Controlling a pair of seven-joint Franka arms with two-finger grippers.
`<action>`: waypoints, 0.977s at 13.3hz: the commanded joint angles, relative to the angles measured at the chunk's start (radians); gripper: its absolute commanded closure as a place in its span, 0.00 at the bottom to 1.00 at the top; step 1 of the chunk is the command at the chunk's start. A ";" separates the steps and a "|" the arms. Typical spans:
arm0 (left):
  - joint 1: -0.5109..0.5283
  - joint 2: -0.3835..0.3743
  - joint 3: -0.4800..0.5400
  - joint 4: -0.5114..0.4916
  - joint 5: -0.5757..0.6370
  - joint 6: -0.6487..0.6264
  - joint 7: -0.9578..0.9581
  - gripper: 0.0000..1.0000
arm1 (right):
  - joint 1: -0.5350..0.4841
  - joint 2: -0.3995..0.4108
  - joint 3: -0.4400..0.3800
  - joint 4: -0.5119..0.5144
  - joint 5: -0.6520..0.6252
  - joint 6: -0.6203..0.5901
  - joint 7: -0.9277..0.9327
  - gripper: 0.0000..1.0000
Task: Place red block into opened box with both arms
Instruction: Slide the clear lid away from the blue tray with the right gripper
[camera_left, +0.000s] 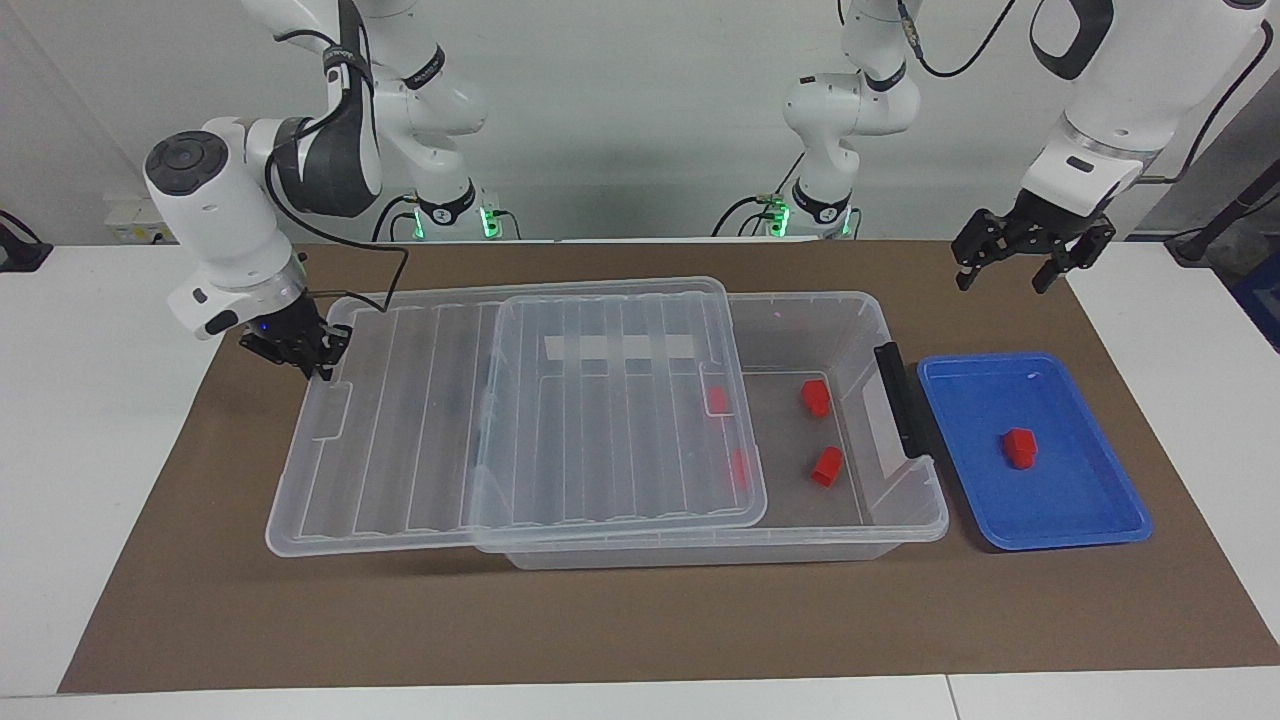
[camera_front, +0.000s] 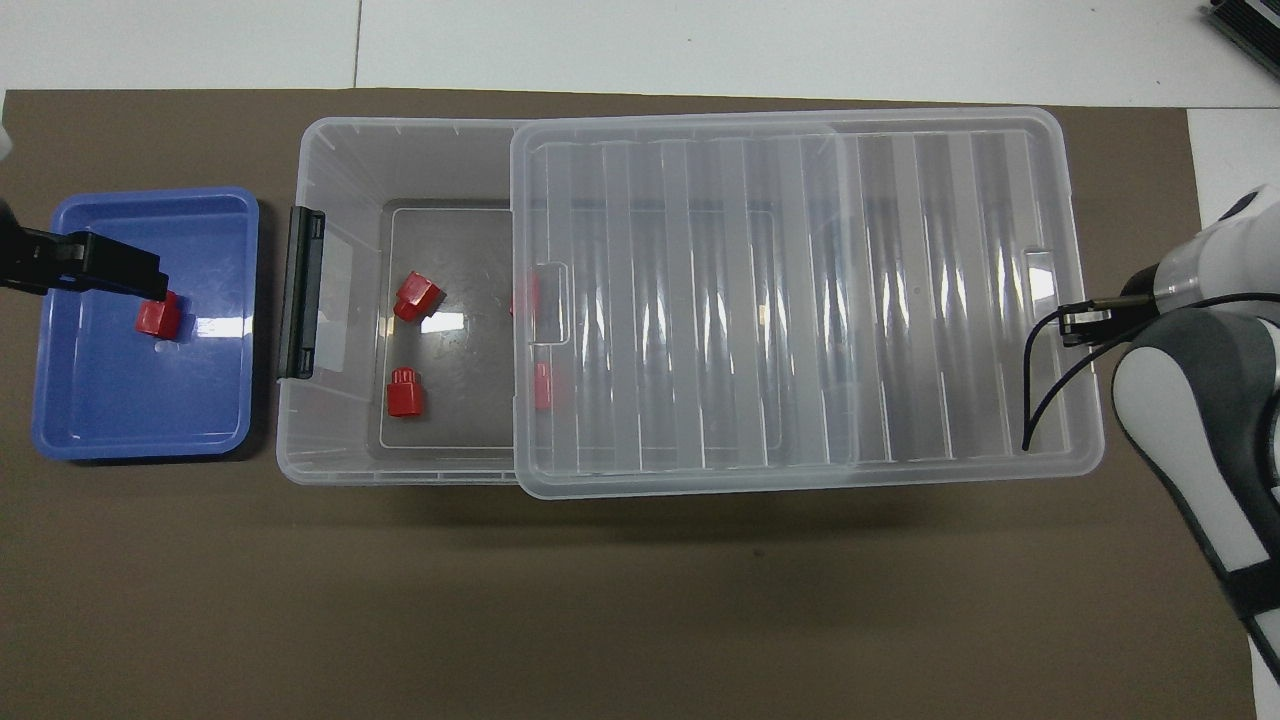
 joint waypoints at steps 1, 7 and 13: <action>0.004 -0.014 0.002 -0.015 -0.005 -0.005 -0.006 0.00 | -0.007 0.011 0.003 -0.007 -0.030 0.021 0.046 1.00; 0.004 -0.015 0.001 -0.015 -0.005 -0.005 -0.005 0.00 | -0.020 0.012 0.003 0.006 -0.053 0.016 0.043 1.00; 0.004 -0.015 0.001 -0.015 -0.005 -0.005 -0.006 0.00 | -0.029 0.012 0.003 0.009 -0.059 0.013 0.037 0.90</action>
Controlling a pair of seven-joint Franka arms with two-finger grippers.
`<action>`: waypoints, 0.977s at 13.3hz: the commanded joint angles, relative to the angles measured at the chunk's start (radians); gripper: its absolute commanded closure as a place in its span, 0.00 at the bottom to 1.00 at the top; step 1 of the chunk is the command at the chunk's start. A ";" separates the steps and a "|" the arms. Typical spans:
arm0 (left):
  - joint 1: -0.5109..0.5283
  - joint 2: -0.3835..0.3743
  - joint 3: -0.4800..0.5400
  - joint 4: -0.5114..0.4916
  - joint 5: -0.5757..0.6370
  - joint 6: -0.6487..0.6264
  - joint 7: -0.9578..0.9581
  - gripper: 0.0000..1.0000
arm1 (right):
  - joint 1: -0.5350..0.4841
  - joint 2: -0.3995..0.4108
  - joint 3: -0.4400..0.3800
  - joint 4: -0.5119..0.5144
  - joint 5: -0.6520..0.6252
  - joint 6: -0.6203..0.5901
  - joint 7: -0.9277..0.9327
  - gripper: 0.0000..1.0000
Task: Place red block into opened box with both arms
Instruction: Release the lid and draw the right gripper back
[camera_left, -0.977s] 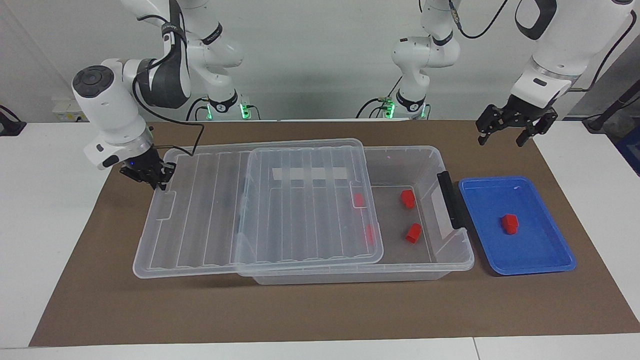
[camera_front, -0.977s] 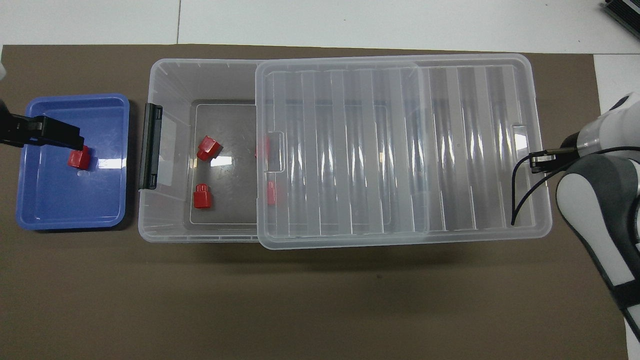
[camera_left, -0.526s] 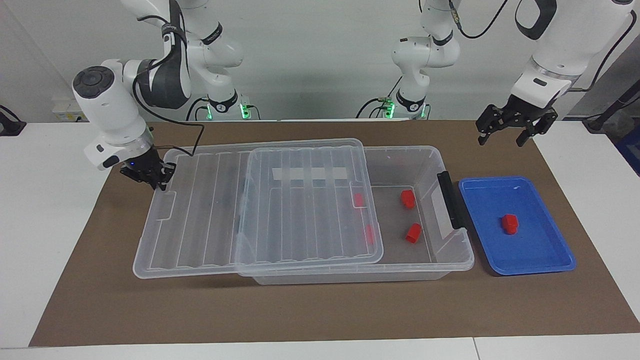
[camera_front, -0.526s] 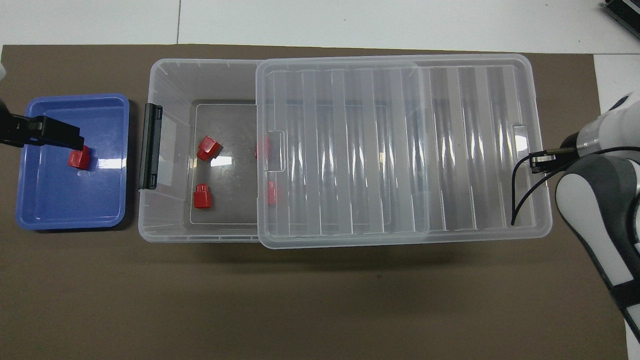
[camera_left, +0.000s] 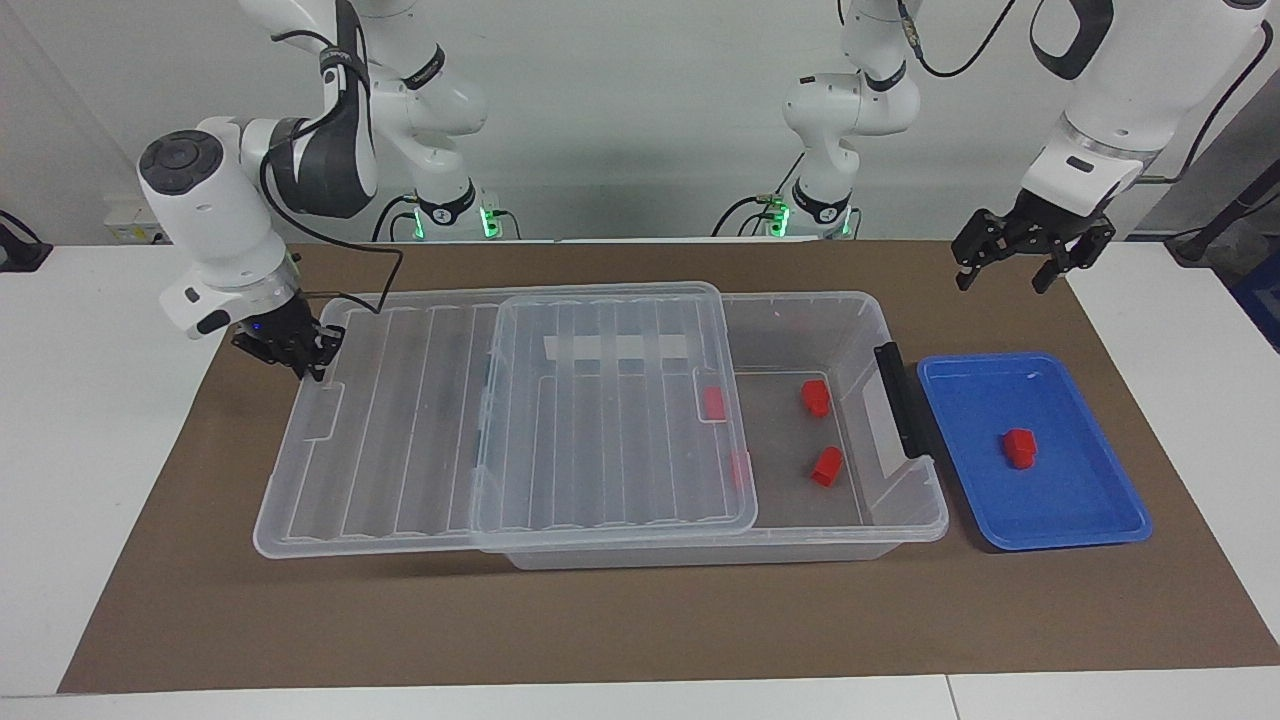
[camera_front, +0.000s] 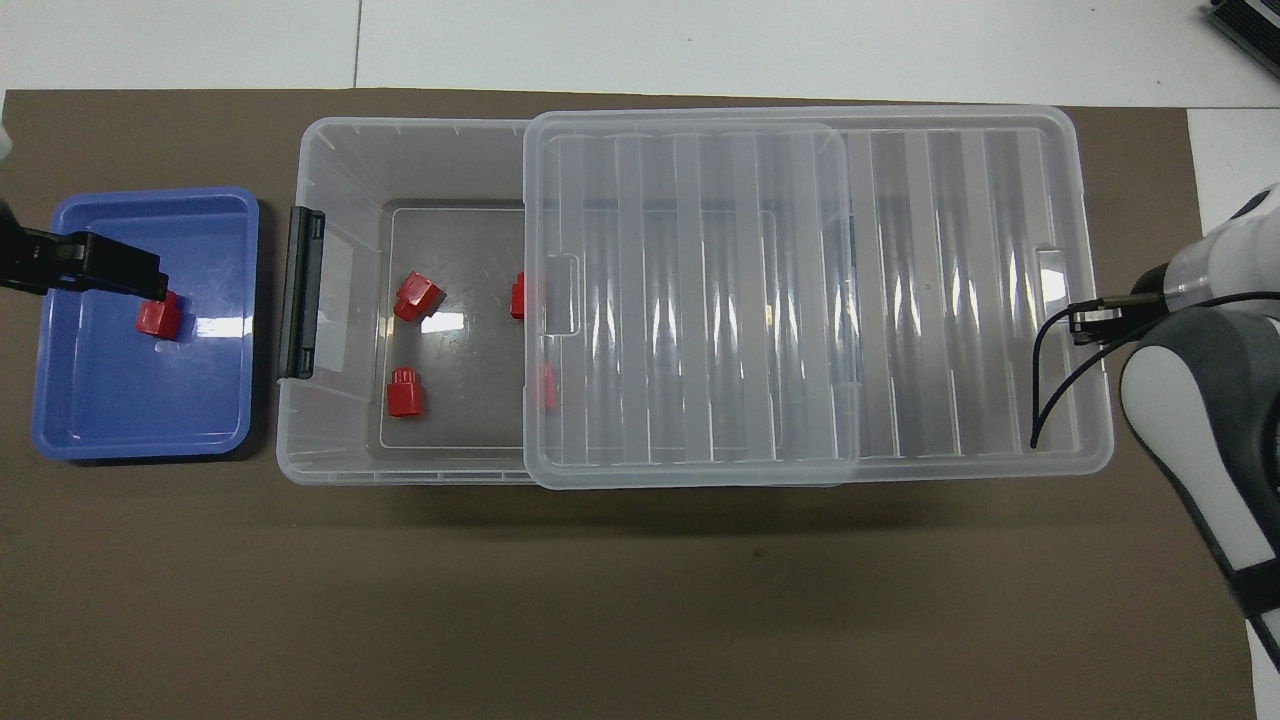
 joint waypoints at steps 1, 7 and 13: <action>0.004 -0.015 0.001 -0.015 -0.005 -0.005 -0.006 0.00 | -0.017 0.012 0.003 0.004 -0.042 0.011 0.031 0.54; 0.004 -0.015 0.001 -0.015 -0.005 -0.005 -0.006 0.00 | -0.010 0.001 0.005 0.008 -0.041 0.010 0.038 0.03; 0.004 -0.015 0.001 -0.015 -0.005 -0.005 -0.006 0.00 | -0.010 -0.100 0.008 0.033 -0.015 -0.084 0.038 0.00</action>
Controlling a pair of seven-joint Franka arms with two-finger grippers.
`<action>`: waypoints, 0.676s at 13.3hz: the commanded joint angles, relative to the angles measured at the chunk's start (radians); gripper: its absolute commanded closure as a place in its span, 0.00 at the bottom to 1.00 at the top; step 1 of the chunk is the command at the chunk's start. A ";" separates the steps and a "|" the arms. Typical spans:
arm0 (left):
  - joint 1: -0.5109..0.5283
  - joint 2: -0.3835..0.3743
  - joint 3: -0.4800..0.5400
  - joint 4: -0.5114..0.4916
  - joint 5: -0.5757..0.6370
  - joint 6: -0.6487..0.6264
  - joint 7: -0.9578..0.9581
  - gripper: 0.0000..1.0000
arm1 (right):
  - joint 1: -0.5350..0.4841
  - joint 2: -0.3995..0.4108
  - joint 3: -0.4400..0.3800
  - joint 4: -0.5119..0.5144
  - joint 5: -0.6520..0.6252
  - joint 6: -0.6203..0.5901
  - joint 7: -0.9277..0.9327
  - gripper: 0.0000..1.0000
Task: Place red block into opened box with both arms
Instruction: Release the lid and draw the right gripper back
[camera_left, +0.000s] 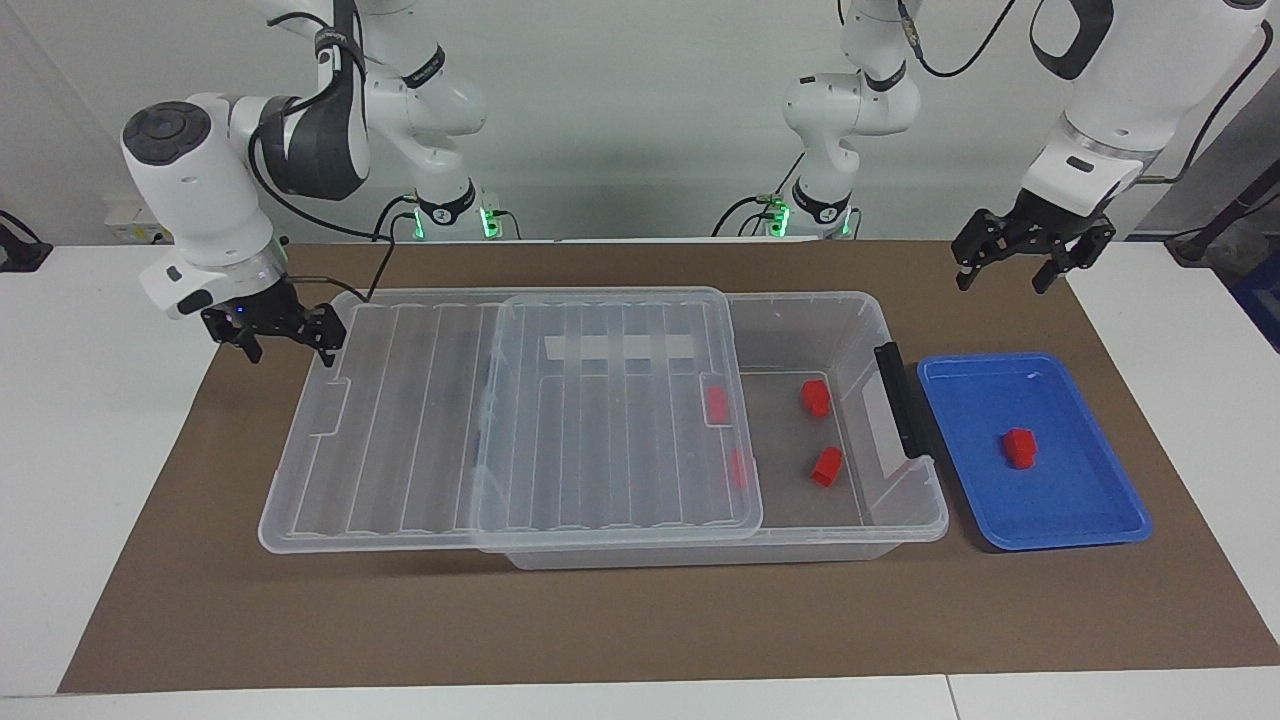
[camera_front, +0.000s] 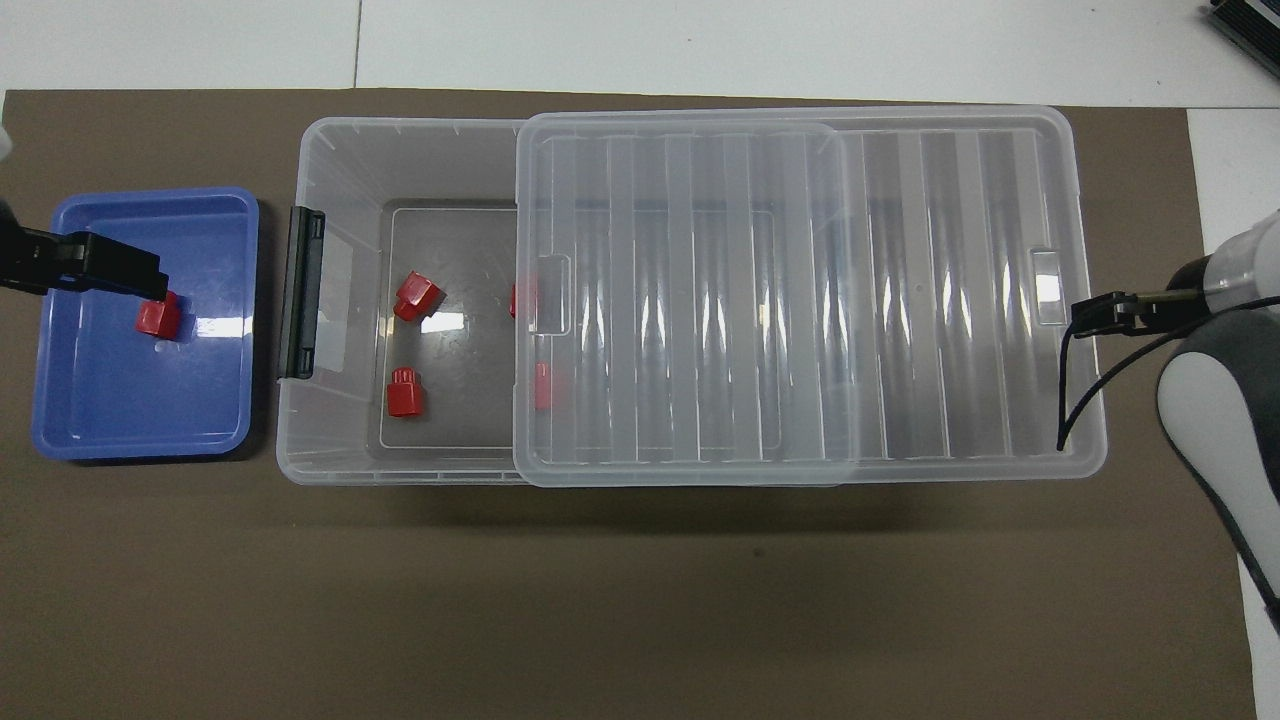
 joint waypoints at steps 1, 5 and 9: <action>0.004 -0.015 0.001 -0.015 -0.005 -0.005 -0.006 0.00 | -0.008 -0.059 0.010 0.002 0.019 -0.039 0.029 0.00; 0.004 -0.015 0.001 -0.015 -0.005 -0.005 -0.005 0.00 | -0.003 -0.055 0.009 0.103 0.108 -0.128 0.058 0.00; 0.004 -0.015 0.001 -0.015 -0.005 -0.005 -0.005 0.00 | 0.026 0.017 0.020 0.305 0.094 -0.300 0.159 0.00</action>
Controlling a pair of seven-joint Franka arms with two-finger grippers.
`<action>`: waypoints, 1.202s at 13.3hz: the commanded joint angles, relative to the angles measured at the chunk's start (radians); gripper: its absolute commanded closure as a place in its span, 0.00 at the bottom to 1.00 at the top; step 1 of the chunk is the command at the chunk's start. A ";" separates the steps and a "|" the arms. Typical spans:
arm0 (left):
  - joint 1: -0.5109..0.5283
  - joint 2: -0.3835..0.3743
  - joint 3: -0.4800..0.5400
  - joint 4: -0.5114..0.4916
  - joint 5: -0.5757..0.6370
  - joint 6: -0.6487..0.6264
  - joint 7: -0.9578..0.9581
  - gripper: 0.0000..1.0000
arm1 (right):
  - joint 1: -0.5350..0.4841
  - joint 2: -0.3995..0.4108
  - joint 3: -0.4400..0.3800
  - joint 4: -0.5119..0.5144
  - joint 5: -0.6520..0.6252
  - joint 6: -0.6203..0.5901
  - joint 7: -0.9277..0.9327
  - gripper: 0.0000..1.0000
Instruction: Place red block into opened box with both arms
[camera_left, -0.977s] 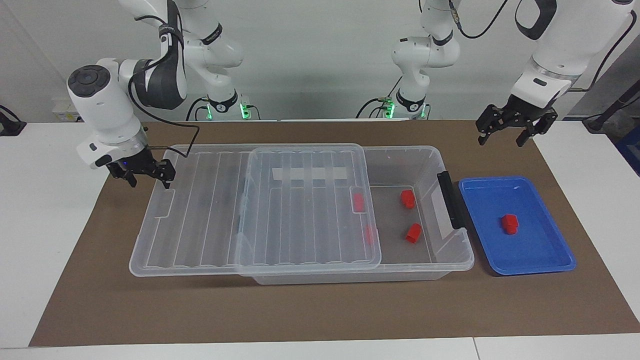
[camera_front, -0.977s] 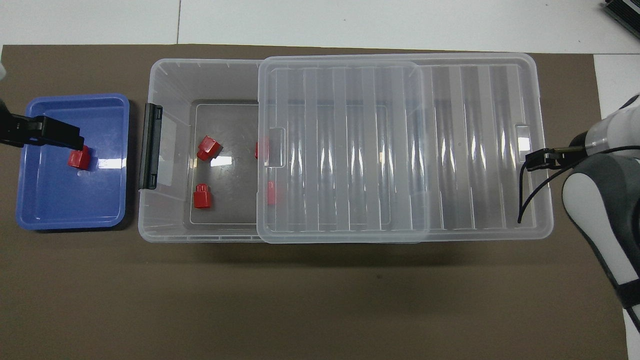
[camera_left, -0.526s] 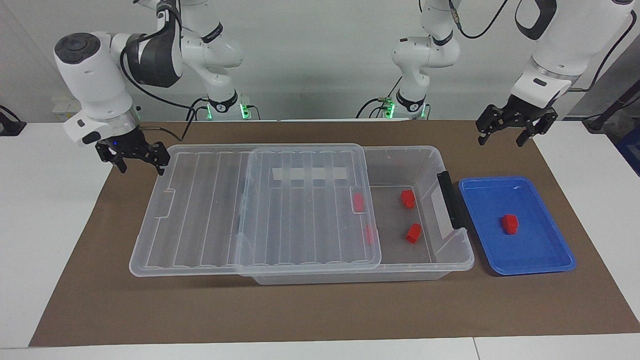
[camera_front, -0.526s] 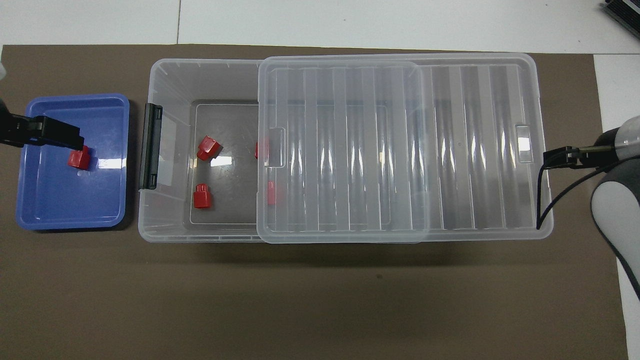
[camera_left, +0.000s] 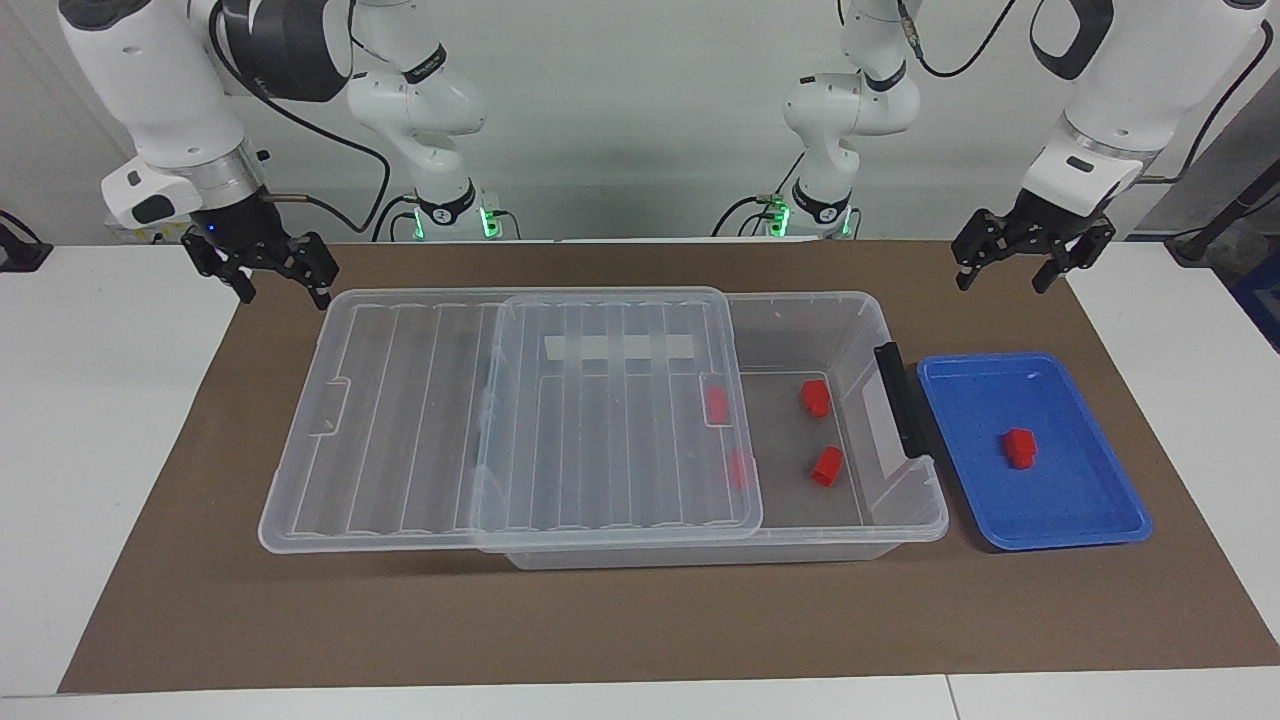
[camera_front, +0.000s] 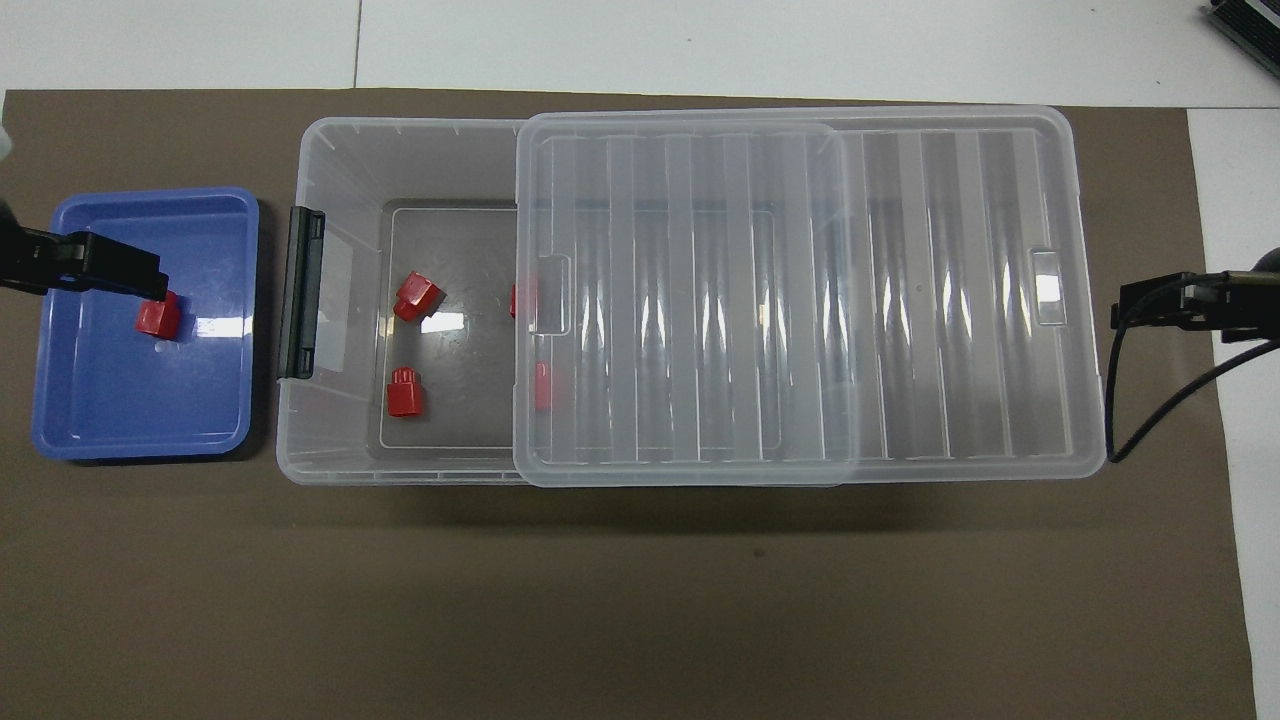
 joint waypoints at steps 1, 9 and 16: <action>0.004 -0.015 0.001 -0.015 -0.005 -0.005 -0.005 0.00 | 0.031 0.076 0.008 0.151 -0.002 -0.105 0.048 0.00; 0.004 -0.015 0.001 -0.015 -0.005 -0.005 -0.006 0.00 | 0.058 0.034 0.008 0.071 -0.004 -0.115 0.088 0.00; 0.004 -0.015 0.002 -0.021 -0.005 -0.002 -0.005 0.00 | 0.095 0.033 0.008 0.069 -0.004 -0.115 0.145 0.00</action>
